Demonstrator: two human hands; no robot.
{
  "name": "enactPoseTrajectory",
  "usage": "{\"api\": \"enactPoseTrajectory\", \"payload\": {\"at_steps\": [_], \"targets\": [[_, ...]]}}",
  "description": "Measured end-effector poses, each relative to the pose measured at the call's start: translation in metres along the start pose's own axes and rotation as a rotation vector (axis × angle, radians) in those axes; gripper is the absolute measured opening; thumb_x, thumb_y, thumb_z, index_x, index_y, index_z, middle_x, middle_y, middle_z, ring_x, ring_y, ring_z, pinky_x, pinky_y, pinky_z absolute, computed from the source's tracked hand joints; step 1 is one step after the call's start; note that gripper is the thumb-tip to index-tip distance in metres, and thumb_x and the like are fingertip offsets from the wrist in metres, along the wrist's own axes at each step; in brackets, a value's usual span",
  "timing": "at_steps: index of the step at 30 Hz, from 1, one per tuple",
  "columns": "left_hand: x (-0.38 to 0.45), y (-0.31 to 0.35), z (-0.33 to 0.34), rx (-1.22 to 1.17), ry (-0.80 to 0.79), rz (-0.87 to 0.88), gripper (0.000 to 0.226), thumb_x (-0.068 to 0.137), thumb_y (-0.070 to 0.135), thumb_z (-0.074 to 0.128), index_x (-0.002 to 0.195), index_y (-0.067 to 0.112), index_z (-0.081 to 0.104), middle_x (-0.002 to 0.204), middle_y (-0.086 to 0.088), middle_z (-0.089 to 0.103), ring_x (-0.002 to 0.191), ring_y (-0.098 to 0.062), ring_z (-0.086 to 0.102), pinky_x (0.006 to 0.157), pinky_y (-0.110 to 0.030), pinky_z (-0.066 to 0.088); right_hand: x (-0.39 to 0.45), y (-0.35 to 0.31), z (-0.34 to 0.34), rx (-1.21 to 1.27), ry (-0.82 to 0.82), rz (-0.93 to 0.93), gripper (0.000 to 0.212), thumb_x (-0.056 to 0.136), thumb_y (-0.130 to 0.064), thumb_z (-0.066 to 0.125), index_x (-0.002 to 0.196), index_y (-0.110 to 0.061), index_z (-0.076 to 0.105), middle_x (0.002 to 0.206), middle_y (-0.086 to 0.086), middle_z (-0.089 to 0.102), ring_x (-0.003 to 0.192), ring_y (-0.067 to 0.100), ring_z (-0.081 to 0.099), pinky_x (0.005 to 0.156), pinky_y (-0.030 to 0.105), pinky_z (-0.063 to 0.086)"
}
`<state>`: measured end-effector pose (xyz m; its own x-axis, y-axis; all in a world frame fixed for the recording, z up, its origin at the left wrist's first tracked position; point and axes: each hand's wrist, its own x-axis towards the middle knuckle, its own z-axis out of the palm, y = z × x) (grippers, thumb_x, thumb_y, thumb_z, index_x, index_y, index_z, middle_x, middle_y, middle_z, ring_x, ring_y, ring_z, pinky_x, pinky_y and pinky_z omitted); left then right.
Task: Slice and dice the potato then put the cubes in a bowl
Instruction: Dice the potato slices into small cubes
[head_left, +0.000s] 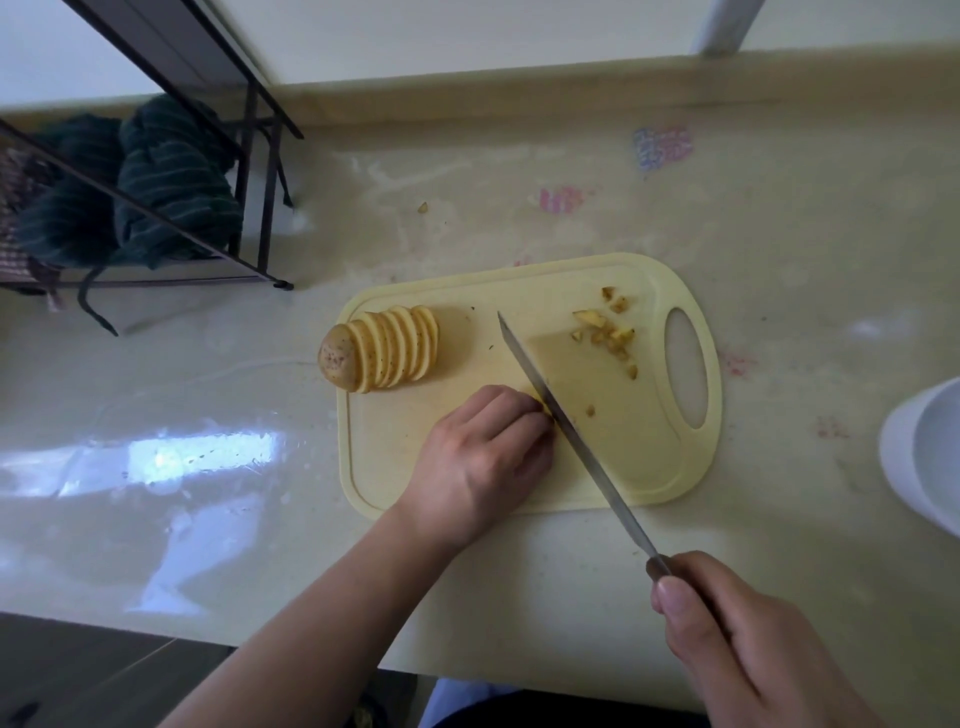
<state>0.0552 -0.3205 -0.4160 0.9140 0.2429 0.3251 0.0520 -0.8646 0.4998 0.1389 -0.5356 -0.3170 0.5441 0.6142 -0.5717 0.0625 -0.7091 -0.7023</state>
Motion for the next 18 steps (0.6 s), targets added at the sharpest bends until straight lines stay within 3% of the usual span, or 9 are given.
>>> {"api": "enactPoseTrajectory", "payload": {"at_steps": [6, 11, 15, 18], "targets": [[-0.001, -0.003, 0.002, -0.001, -0.002, -0.002, 0.008, 0.09, 0.005, 0.075, 0.085, 0.0, 0.074, 0.088, -0.011, 0.068, 0.082, -0.029, 0.063, 0.069, -0.038, 0.054, -0.005, -0.002, 0.0, -0.116, 0.036, 0.016, 0.071, 0.054, -0.097, 0.003, 0.084, -0.047, 0.043, 0.055, -0.015, 0.057, 0.052, 0.004, 0.054, 0.051, 0.014, 0.039], [-0.001, -0.005, 0.002, -0.019, -0.017, 0.011, 0.006, 0.09, 0.006, 0.076, 0.09, 0.0, 0.075, 0.093, -0.012, 0.07, 0.085, -0.03, 0.065, 0.072, -0.039, 0.055, 0.01, -0.005, 0.008, -0.191, -0.03, -0.065, 0.04, 0.076, -0.075, 0.009, 0.085, -0.045, 0.034, 0.076, -0.029, 0.056, 0.065, 0.005, 0.054, 0.056, 0.019, 0.038], [-0.001, -0.005, 0.001, -0.021, 0.009, 0.027, 0.008, 0.09, 0.006, 0.078, 0.09, -0.002, 0.075, 0.093, -0.013, 0.071, 0.085, -0.03, 0.066, 0.072, -0.04, 0.056, 0.032, -0.009, 0.014, -0.16, 0.023, -0.177, 0.039, 0.085, -0.065, 0.02, 0.08, -0.033, 0.042, 0.071, -0.015, 0.058, 0.054, 0.007, 0.051, 0.054, 0.029, 0.036], [-0.003, -0.003, 0.001, -0.02, 0.034, 0.034, 0.007, 0.091, 0.005, 0.077, 0.091, -0.002, 0.076, 0.096, -0.015, 0.07, 0.085, -0.029, 0.067, 0.073, -0.039, 0.057, 0.036, -0.005, 0.005, -0.068, 0.074, -0.13, 0.04, 0.082, -0.066, 0.026, 0.079, -0.032, 0.048, 0.066, 0.002, 0.058, 0.049, 0.011, 0.05, 0.053, 0.034, 0.039]]}}
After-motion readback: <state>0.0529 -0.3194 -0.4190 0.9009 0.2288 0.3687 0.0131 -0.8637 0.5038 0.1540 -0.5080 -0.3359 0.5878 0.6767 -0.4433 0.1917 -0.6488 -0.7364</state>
